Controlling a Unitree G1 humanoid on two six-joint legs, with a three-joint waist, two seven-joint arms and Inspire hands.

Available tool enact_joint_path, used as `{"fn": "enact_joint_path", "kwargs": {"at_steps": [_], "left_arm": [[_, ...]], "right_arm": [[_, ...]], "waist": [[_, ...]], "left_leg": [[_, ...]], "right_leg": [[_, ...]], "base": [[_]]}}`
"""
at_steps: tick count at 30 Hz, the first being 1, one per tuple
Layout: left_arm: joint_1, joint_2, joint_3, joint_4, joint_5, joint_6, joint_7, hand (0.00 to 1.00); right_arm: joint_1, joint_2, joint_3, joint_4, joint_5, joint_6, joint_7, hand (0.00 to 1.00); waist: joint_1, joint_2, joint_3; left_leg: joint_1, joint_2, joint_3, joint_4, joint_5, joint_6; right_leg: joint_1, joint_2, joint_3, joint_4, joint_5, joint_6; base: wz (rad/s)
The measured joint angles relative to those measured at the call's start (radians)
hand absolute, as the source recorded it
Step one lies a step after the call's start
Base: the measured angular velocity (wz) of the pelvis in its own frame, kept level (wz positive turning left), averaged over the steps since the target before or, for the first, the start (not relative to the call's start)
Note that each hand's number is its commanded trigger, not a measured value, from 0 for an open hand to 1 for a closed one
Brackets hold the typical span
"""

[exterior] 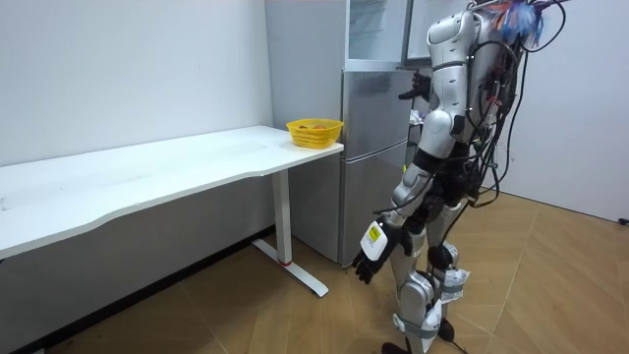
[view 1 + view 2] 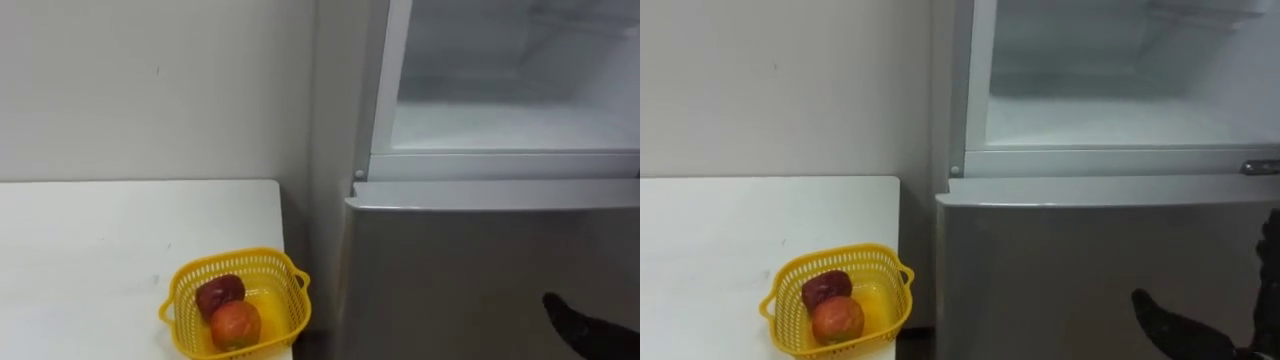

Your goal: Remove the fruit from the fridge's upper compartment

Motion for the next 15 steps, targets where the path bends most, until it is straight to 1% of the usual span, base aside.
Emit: {"fn": "enact_joint_path", "kwargs": {"at_steps": [1,2,4,6,8,10,11,12,13,15], "left_arm": [[0.005,0.000,0.007,0.003,0.001,0.001,0.000,0.00],[0.004,-0.001,0.017,0.006,0.001,0.004,0.000,0.00],[0.005,-0.001,0.027,0.006,0.001,0.014,-0.001,0.00],[0.004,-0.001,0.033,0.009,0.001,0.022,-0.002,0.00],[0.006,0.000,0.049,0.009,0.001,0.023,-0.006,0.00],[0.005,0.000,0.050,0.008,0.001,0.024,-0.006,0.00],[0.006,-0.001,0.051,0.003,0.001,0.025,-0.006,0.00],[0.006,-0.001,0.051,-0.005,0.001,0.029,-0.006,0.00],[0.006,-0.001,0.051,-0.007,0.000,0.030,-0.006,0.00],[0.003,0.000,0.051,-0.008,-0.003,0.037,-0.002,0.00]], "right_arm": [[0.002,0.000,-0.001,0.038,0.060,0.004,0.014,0.00],[0.005,0.001,-0.002,0.067,0.113,0.016,0.021,0.00],[0.007,0.005,-0.002,0.099,0.163,0.035,0.029,0.00],[0.007,0.006,-0.002,0.133,0.201,0.039,0.037,0.00],[0.005,0.013,-0.004,0.168,0.261,0.042,0.043,0.00],[0.007,0.015,-0.011,0.184,0.332,0.043,0.043,0.00],[0.008,0.015,-0.019,0.195,0.411,0.044,0.043,0.00],[0.008,0.016,-0.032,0.202,0.485,0.046,0.042,0.00],[0.008,0.016,-0.037,0.204,0.520,0.046,0.042,0.00],[0.008,0.016,-0.048,0.211,0.675,0.047,0.043,0.00]], "waist": [[-0.001,0.000,-0.0012],[-0.002,0.000,-0.0021],[-0.006,0.002,-0.0026],[-0.010,0.002,-0.0028],[-0.023,-0.005,-0.0015],[-0.025,-0.011,-0.0003],[-0.024,-0.015,0.0000],[-0.023,-0.016,-0.0007],[-0.023,-0.017,-0.0007],[-0.030,-0.017,-0.0008]], "left_leg": [[-0.001,0.000,0.002,0.000,0.000,0.000],[-0.002,0.000,0.002,0.000,0.000,0.000],[-0.004,0.000,0.001,0.001,0.000,0.000],[-0.005,0.000,0.002,0.002,0.000,0.000],[-0.005,0.000,0.002,0.002,0.000,0.000],[-0.004,0.000,0.002,0.001,0.000,0.000],[-0.004,-0.001,0.003,0.001,0.000,0.000],[-0.004,-0.001,0.004,0.001,0.000,0.000],[-0.003,0.000,0.004,0.000,0.000,0.000],[-0.004,0.000,0.007,0.000,0.000,0.000]], "right_leg": [[-0.006,0.000,0.001,0.004,-0.002,-0.001],[-0.009,0.000,0.000,0.005,-0.002,-0.001],[-0.010,0.000,0.001,0.005,-0.001,-0.001],[-0.010,-0.001,0.003,0.004,-0.002,-0.001],[-0.012,-0.001,0.001,0.003,-0.003,0.000],[-0.012,-0.001,0.003,0.002,-0.003,0.000],[-0.011,-0.001,0.003,0.002,-0.003,0.000],[-0.012,0.000,0.005,0.002,-0.003,0.000],[-0.012,0.000,0.007,0.003,-0.003,0.000],[-0.011,0.000,0.008,0.003,-0.003,0.000]], "base": [[-0.05],[-0.04],[0.00],[0.00],[0.00],[0.00],[0.00],[0.00],[-0.03],[0.00]]}}
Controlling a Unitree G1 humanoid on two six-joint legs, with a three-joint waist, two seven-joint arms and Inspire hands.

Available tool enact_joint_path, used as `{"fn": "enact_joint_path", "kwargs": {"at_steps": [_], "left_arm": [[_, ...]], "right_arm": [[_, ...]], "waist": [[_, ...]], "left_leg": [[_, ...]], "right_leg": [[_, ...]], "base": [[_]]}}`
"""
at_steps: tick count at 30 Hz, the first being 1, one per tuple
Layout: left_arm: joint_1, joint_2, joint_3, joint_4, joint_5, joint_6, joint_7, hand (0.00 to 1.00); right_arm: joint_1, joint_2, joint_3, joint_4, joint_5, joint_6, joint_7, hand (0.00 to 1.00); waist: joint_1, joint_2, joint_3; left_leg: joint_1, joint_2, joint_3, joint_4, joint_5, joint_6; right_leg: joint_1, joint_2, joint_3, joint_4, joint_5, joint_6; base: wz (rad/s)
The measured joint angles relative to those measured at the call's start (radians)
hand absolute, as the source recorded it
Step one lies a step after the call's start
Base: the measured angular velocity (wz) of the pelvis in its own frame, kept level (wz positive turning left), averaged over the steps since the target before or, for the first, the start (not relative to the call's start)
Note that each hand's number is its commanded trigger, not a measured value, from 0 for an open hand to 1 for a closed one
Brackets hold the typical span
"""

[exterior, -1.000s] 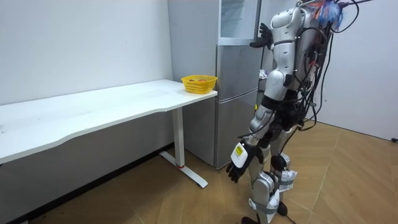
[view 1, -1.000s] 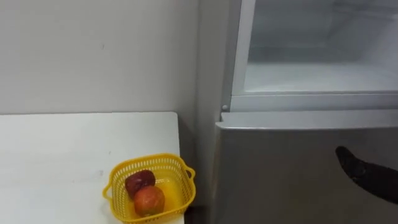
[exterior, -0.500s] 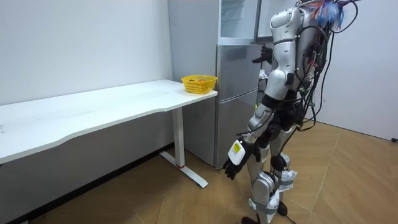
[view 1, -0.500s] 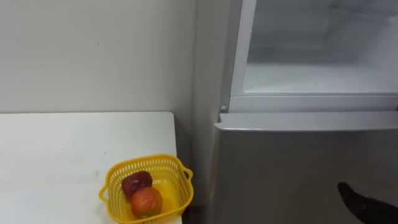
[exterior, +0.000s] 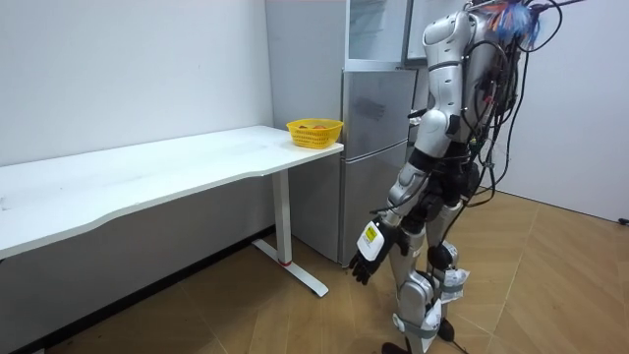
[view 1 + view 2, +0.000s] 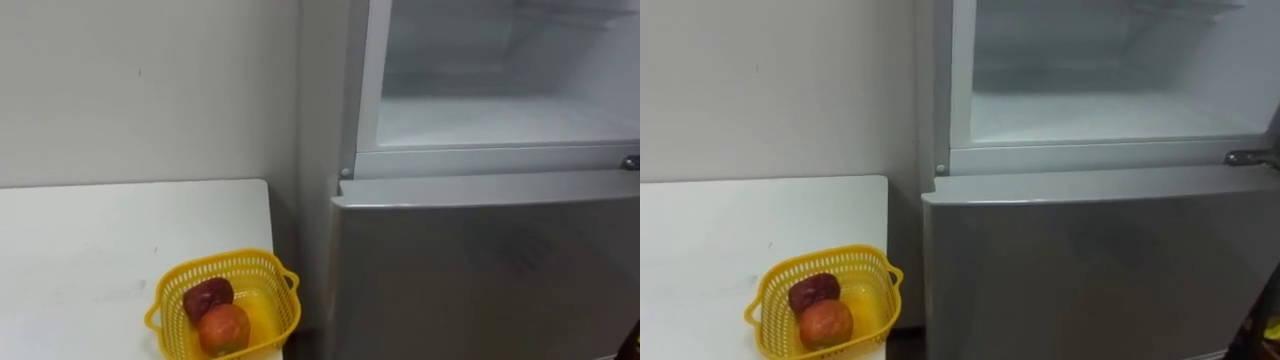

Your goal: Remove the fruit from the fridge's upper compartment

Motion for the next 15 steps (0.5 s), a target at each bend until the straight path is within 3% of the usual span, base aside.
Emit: {"fn": "enact_joint_path", "kwargs": {"at_steps": [9,15], "left_arm": [[0.000,0.001,0.066,-0.025,-0.001,0.000,-0.007,0.00],[0.018,-0.016,0.100,-0.071,0.004,0.005,-0.009,0.00]], "right_arm": [[-0.007,0.008,-0.153,0.007,0.446,-0.001,0.007,0.00],[-0.008,0.032,-0.236,0.039,0.588,-0.002,0.054,0.00]], "waist": [[-0.028,0.009,-0.0019],[-0.036,0.007,-0.0024]], "left_leg": [[-0.017,0.000,0.003,0.000,0.000,0.000],[-0.012,0.000,0.040,0.003,0.000,0.000]], "right_leg": [[-0.014,0.000,-0.006,-0.001,0.000,0.000],[-0.021,0.000,0.020,0.002,-0.001,0.000]], "base": [[0.00],[-0.10]]}}
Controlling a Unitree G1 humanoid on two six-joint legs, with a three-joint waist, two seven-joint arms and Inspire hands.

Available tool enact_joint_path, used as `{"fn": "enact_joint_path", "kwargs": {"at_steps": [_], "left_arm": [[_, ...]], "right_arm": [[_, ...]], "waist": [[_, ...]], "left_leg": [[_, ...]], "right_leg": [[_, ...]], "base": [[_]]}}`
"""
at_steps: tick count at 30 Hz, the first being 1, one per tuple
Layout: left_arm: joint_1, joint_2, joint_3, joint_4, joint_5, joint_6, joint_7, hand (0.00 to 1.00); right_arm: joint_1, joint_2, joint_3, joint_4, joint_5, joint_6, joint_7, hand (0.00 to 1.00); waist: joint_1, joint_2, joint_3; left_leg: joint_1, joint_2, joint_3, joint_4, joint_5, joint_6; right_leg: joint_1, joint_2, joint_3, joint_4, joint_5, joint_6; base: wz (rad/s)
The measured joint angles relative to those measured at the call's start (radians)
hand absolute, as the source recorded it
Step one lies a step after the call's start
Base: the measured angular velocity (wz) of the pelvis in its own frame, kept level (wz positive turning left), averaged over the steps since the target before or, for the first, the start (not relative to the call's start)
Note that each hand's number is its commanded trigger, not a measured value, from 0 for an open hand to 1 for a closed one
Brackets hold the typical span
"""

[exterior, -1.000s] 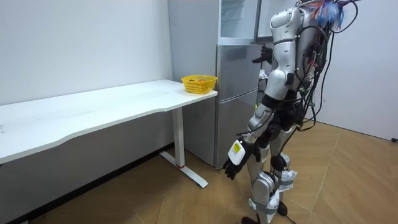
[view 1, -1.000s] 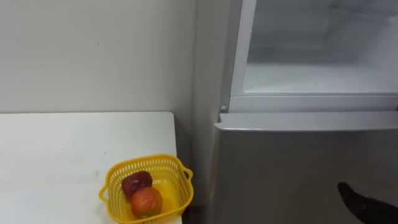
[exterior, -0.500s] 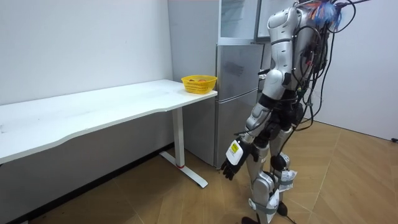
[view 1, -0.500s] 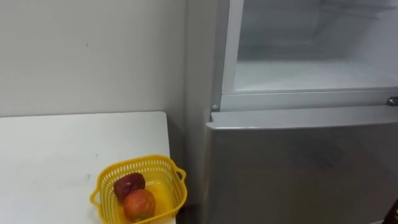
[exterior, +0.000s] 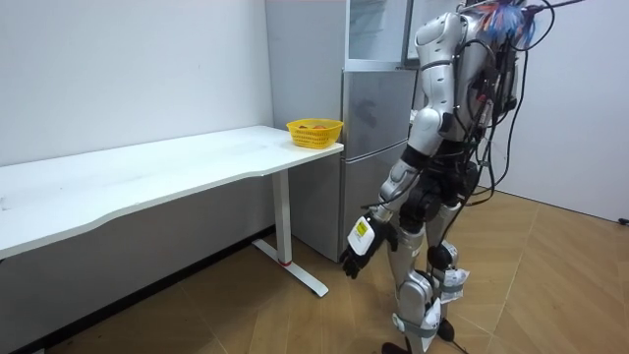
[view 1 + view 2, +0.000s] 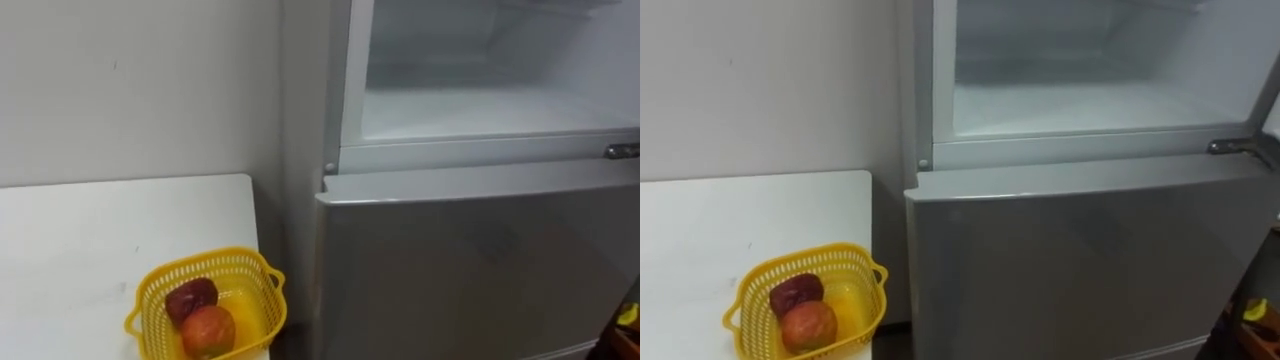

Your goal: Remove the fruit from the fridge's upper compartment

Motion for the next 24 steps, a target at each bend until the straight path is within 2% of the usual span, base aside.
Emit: {"fn": "enact_joint_path", "kwargs": {"at_steps": [4,9,15,24], "left_arm": [[-0.009,-0.020,0.044,-0.002,-0.001,-0.003,0.000,0.00],[-0.016,-0.021,0.047,-0.002,-0.005,-0.006,0.000,0.00],[-0.013,-0.020,0.112,-0.003,-0.006,-0.008,0.000,0.00],[-0.012,-0.023,0.124,0.001,-0.002,-0.023,0.001,0.00]], "right_arm": [[-0.034,0.000,-0.051,0.007,0.067,-0.001,0.049,0.00],[-0.053,0.000,-0.088,0.008,0.111,-0.004,0.099,0.00],[-0.082,-0.002,-0.159,0.007,0.152,-0.003,0.128,0.00],[-0.102,-0.002,-0.184,-0.001,0.146,-0.013,0.142,0.00]], "waist": [[-0.013,-0.004,0.0015],[-0.014,-0.005,0.0010],[-0.015,-0.005,0.0005],[-0.023,-0.007,-0.0002]], "left_leg": [[-0.003,0.000,0.009,0.001,0.000,0.000],[-0.002,0.000,0.009,0.001,0.000,0.000],[-0.001,0.000,0.010,0.000,0.000,0.000],[-0.006,0.001,0.032,0.001,0.000,0.000]], "right_leg": [[-0.018,0.000,0.004,0.000,-0.001,0.001],[-0.017,0.000,0.004,-0.002,-0.001,0.001],[-0.017,0.000,0.004,-0.001,-0.001,0.001],[-0.027,0.000,0.011,0.004,0.001,0.000]], "base": [[-0.07],[0.00],[0.00],[-0.02]]}}
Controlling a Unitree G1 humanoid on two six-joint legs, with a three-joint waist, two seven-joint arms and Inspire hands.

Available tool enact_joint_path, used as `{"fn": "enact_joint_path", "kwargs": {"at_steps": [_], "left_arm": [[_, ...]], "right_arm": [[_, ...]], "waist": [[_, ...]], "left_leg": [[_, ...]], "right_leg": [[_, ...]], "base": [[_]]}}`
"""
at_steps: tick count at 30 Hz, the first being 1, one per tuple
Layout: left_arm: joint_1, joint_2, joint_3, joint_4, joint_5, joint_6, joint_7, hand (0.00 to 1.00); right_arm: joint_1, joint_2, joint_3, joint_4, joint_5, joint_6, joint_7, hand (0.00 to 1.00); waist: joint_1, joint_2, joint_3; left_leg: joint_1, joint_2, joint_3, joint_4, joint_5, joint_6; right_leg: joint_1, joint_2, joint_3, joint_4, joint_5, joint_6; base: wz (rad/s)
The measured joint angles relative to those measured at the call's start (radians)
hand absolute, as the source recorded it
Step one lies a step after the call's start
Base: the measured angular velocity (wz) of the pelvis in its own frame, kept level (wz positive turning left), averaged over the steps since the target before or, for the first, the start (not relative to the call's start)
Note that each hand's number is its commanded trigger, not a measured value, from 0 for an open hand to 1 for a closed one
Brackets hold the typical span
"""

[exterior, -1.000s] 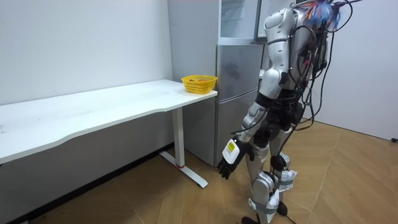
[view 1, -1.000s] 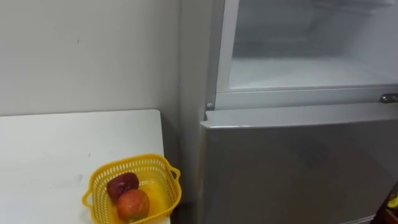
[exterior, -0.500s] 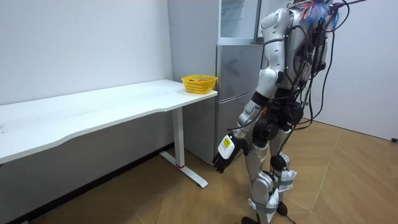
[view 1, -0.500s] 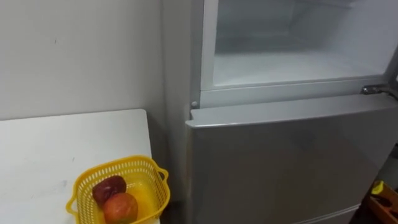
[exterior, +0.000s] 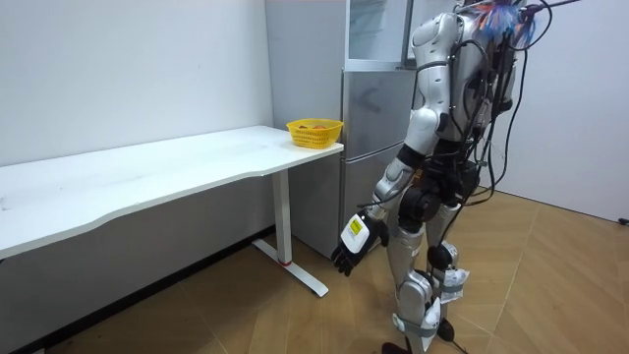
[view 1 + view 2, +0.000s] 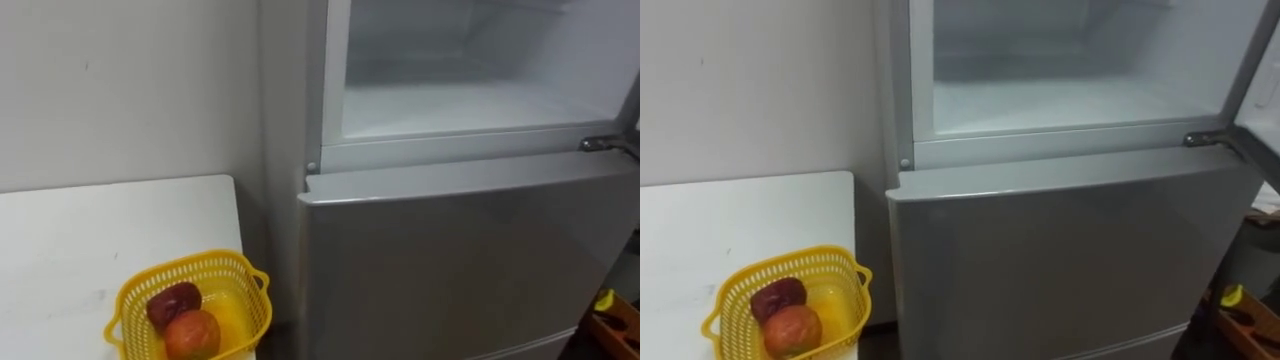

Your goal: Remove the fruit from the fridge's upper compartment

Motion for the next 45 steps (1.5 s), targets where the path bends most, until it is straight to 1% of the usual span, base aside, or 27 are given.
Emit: {"fn": "enact_joint_path", "kwargs": {"at_steps": [2,3,4,5,9,10,11,13,14,16,17,18,22,27,30,32,36,41,45], "left_arm": [[-0.008,-0.002,0.000,0.000,-0.001,-0.010,0.000,0.00],[-0.007,-0.003,0.000,0.002,-0.004,-0.019,0.000,0.00],[-0.007,-0.003,0.000,0.004,-0.005,-0.022,0.000,0.00],[-0.007,-0.003,0.000,0.007,-0.011,-0.023,0.000,0.00],[-0.008,-0.014,0.000,0.007,-0.012,-0.028,0.000,0.00],[-0.008,-0.015,0.000,0.007,-0.011,-0.028,0.000,0.00],[-0.007,-0.016,0.003,0.007,-0.012,-0.030,0.000,0.00],[-0.007,-0.016,0.007,0.007,-0.012,-0.031,0.002,0.00],[-0.007,-0.016,0.007,0.010,-0.012,-0.035,0.003,0.00],[-0.009,-0.016,0.007,0.023,-0.013,-0.046,0.005,0.00],[-0.008,-0.017,0.007,0.025,-0.013,-0.047,0.004,0.00],[-0.009,-0.019,0.007,0.027,-0.013,-0.047,0.002,0.00],[-0.008,-0.020,0.010,0.034,-0.010,-0.048,0.002,0.00],[-0.008,-0.021,0.009,0.036,-0.010,-0.049,0.002,0.00],[-0.008,-0.017,0.009,0.047,-0.012,-0.054,0.001,0.00],[-0.005,-0.017,0.009,0.049,-0.012,-0.054,0.000,0.00],[0.005,-0.017,0.013,0.051,-0.011,-0.056,0.000,0.00],[0.004,-0.017,0.013,0.045,-0.011,-0.056,0.002,0.00],[-0.003,-0.017,0.013,0.043,-0.012,-0.056,0.002,0.00]], "right_arm": [[-0.008,-0.001,0.000,-0.035,-0.004,-0.010,0.000,0.00],[-0.018,-0.001,0.000,-0.052,-0.005,-0.010,0.000,0.00],[-0.023,-0.001,-0.001,-0.058,-0.005,-0.010,0.000,0.00],[-0.035,-0.001,-0.001,-0.065,-0.005,-0.011,0.001,0.00],[-0.051,-0.001,-0.005,-0.103,-0.005,-0.013,0.001,0.00],[-0.051,-0.001,-0.006,-0.116,-0.005,-0.014,0.002,0.00],[-0.050,-0.001,-0.008,-0.130,-0.004,-0.017,0.002,0.00],[-0.051,-0.001,-0.015,-0.153,-0.004,-0.021,0.002,0.00],[-0.051,-0.001,-0.019,-0.169,-0.004,-0.030,0.002,0.00],[-0.051,-0.001,-0.029,-0.191,-0.004,-0.035,0.002,0.00],[-0.051,-0.001,-0.031,-0.194,-0.004,-0.035,0.001,0.00],[-0.051,-0.001,-0.033,-0.202,-0.004,-0.035,0.001,0.00],[-0.051,-0.001,-0.033,-0.221,-0.005,-0.035,0.001,0.00],[-0.051,-0.001,-0.034,-0.223,-0.005,-0.035,0.001,0.00],[-0.050,-0.001,-0.035,-0.223,-0.004,-0.035,0.000,0.00],[-0.050,-0.001,-0.035,-0.223,-0.004,-0.035,0.000,0.00],[-0.049,-0.001,-0.037,-0.223,-0.015,-0.029,0.000,0.00],[-0.048,-0.001,-0.055,-0.223,-0.069,-0.030,-0.010,0.00],[-0.048,-0.001,-0.062,-0.223,-0.080,-0.030,-0.023,0.00]], "waist": [[-0.004,0.002,-0.0020],[-0.009,0.006,-0.0049],[-0.010,0.005,-0.0044],[-0.015,0.005,-0.0058],[-0.017,0.000,-0.0035],[-0.017,-0.005,-0.0011],[-0.017,-0.003,-0.0021],[-0.017,-0.006,-0.0007],[-0.017,-0.004,-0.0012],[-0.018,-0.004,-0.0013],[-0.019,-0.007,0.0005],[-0.019,-0.002,-0.0022],[-0.020,0.002,-0.0045],[-0.021,0.001,-0.0037],[-0.027,-0.010,0.0012],[-0.030,-0.012,0.0019],[-0.047,-0.013,0.0012],[-0.050,-0.013,0.0010],[-0.050,-0.013,0.0007]], "left_leg": [[-0.014,0.000,0.002,0.001,0.000,0.000],[-0.018,0.000,0.003,0.002,0.000,0.000],[-0.018,0.001,0.004,0.002,0.000,0.000],[-0.018,0.002,0.006,0.002,0.000,0.000],[-0.017,0.002,0.022,0.004,0.000,0.000],[-0.017,0.002,0.026,0.007,0.000,0.000],[-0.015,0.002,0.027,0.007,0.000,0.000],[-0.015,0.002,0.027,0.007,0.000,0.000],[-0.015,0.002,0.027,0.007,0.000,0.000],[-0.015,0.002,0.024,0.007,0.000,0.000],[-0.015,0.002,0.022,0.006,0.000,0.000],[-0.018,0.002,0.022,0.005,0.000,0.000],[-0.028,0.001,0.023,0.007,0.001,0.001],[-0.029,0.000,0.023,0.012,0.001,0.001],[-0.027,-0.002,0.023,0.015,0.001,0.001],[-0.026,-0.002,0.023,0.015,0.001,0.001],[-0.027,-0.001,0.024,0.015,0.001,0.001],[-0.028,-0.001,0.024,0.014,0.001,0.001],[-0.029,-0.001,0.025,0.015,0.001,0.001]], "right_leg": [[-0.016,-0.001,-0.001,0.015,0.000,0.000],[-0.022,-0.001,-0.002,0.018,0.001,-0.001],[-0.022,-0.001,-0.003,0.020,0.002,-0.002],[-0.021,-0.001,-0.003,0.025,0.002,-0.002],[-0.024,-0.001,0.004,0.028,0.001,-0.002],[-0.024,-0.002,0.005,0.028,0.001,-0.002],[-0.027,-0.003,0.006,0.026,0.000,-0.002],[-0.029,-0.003,0.005,0.027,0.000,-0.002],[-0.030,-0.003,0.005,0.030,-0.001,-0.002],[-0.030,-0.003,0.001,0.031,-0.001,-0.003],[-0.031,-0.004,-0.001,0.032,-0.001,-0.003],[-0.035,-0.004,-0.001,0.035,-0.001,-0.003],[-0.044,-0.005,0.002,0.051,-0.001,-0.004],[-0.044,-0.008,0.001,0.051,-0.002,-0.003],[-0.046,-0.014,-0.009,0.053,-0.009,-0.003],[-0.046,-0.014,-0.009,0.053,-0.009,-0.002],[-0.044,-0.013,-0.009,0.049,-0.009,-0.002],[-0.043,-0.012,-0.008,0.046,-0.009,-0.002],[-0.043,-0.012,-0.008,0.045,-0.009,-0.002]], "base": [[0.00],[0.00],[-0.05],[-0.03],[-0.05],[0.00],[0.00],[0.00],[0.00],[0.04],[0.00],[0.00],[-0.01],[0.00],[0.07],[0.00],[0.01],[0.00],[0.00]]}}
